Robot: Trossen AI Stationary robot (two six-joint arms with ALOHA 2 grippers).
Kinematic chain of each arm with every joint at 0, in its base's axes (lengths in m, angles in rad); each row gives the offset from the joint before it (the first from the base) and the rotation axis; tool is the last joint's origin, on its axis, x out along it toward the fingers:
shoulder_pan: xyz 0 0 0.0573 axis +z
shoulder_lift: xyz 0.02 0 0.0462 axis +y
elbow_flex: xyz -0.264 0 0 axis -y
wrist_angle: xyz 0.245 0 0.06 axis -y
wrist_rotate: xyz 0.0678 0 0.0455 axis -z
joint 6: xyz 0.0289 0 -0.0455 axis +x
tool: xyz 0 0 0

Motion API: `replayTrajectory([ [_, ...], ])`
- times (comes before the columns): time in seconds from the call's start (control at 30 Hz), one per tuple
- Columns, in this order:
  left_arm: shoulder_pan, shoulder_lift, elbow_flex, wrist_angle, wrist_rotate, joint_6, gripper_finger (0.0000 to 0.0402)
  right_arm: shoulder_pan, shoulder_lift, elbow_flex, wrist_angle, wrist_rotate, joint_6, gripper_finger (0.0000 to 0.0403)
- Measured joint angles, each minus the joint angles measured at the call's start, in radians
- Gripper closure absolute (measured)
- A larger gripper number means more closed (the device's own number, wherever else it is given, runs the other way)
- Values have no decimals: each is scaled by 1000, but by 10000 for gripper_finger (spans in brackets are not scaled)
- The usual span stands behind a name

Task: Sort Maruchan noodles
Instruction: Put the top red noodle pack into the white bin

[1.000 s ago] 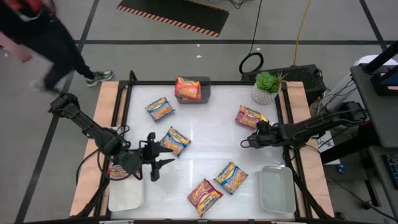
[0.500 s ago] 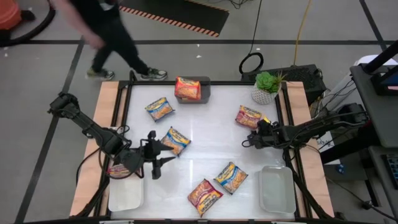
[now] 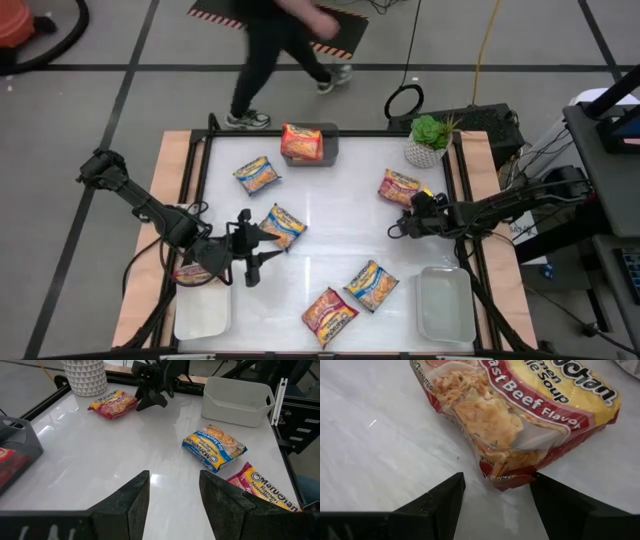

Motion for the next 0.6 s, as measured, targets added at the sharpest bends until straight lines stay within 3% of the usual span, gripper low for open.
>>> replayTrajectory([
  [0.6,0,0,0,49,0,-5,225,1,2,-1,46,65,-75,177],
])
